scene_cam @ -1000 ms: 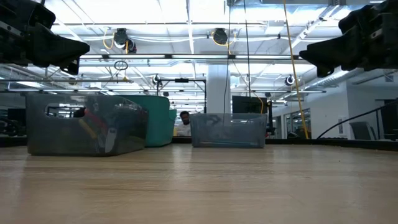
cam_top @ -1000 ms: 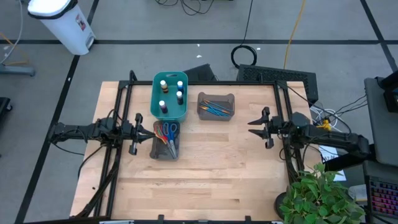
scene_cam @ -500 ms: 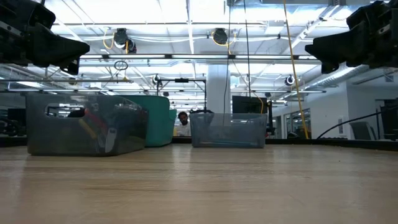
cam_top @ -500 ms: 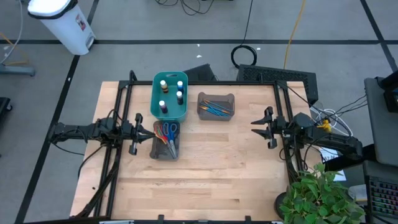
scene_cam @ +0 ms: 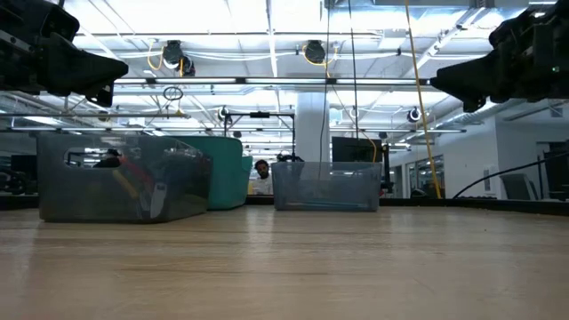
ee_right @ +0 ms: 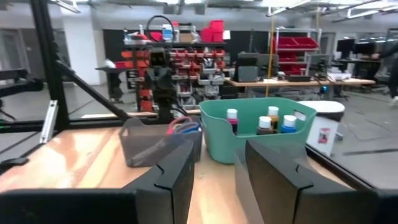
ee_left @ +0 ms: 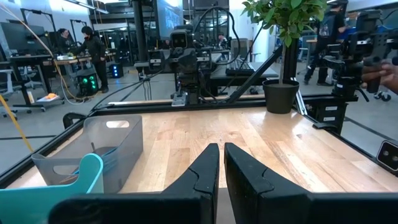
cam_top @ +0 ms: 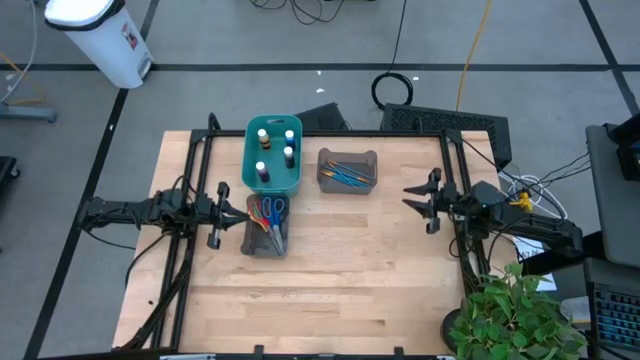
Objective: Pick & Place Paint Supplies
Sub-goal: Return to Home Position
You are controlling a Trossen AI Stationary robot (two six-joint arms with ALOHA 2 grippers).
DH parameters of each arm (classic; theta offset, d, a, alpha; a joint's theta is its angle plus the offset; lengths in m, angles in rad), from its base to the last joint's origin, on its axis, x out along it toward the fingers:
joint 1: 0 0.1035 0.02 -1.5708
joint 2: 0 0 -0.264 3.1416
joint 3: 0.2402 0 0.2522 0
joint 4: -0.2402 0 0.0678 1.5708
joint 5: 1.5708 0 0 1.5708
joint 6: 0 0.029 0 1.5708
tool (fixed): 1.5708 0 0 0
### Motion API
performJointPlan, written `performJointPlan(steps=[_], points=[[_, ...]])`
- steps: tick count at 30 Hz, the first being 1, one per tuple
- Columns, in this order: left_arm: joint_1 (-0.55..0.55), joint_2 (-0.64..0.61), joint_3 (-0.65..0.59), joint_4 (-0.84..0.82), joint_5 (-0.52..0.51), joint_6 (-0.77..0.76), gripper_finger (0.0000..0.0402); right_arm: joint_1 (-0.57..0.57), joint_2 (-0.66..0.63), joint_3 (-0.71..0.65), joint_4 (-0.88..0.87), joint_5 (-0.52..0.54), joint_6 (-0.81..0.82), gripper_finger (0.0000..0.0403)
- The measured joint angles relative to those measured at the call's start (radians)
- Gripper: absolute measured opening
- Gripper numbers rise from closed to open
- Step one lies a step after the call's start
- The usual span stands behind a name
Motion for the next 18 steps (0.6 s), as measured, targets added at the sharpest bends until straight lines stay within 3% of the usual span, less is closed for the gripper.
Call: performJointPlan(steps=[18], points=[[0.0, 0.0, 0.0, 0.0, 0.0, 0.0, 0.0033, 0.0, 0.0, -0.001, -0.087, 0.041, -0.064, 0.0133]])
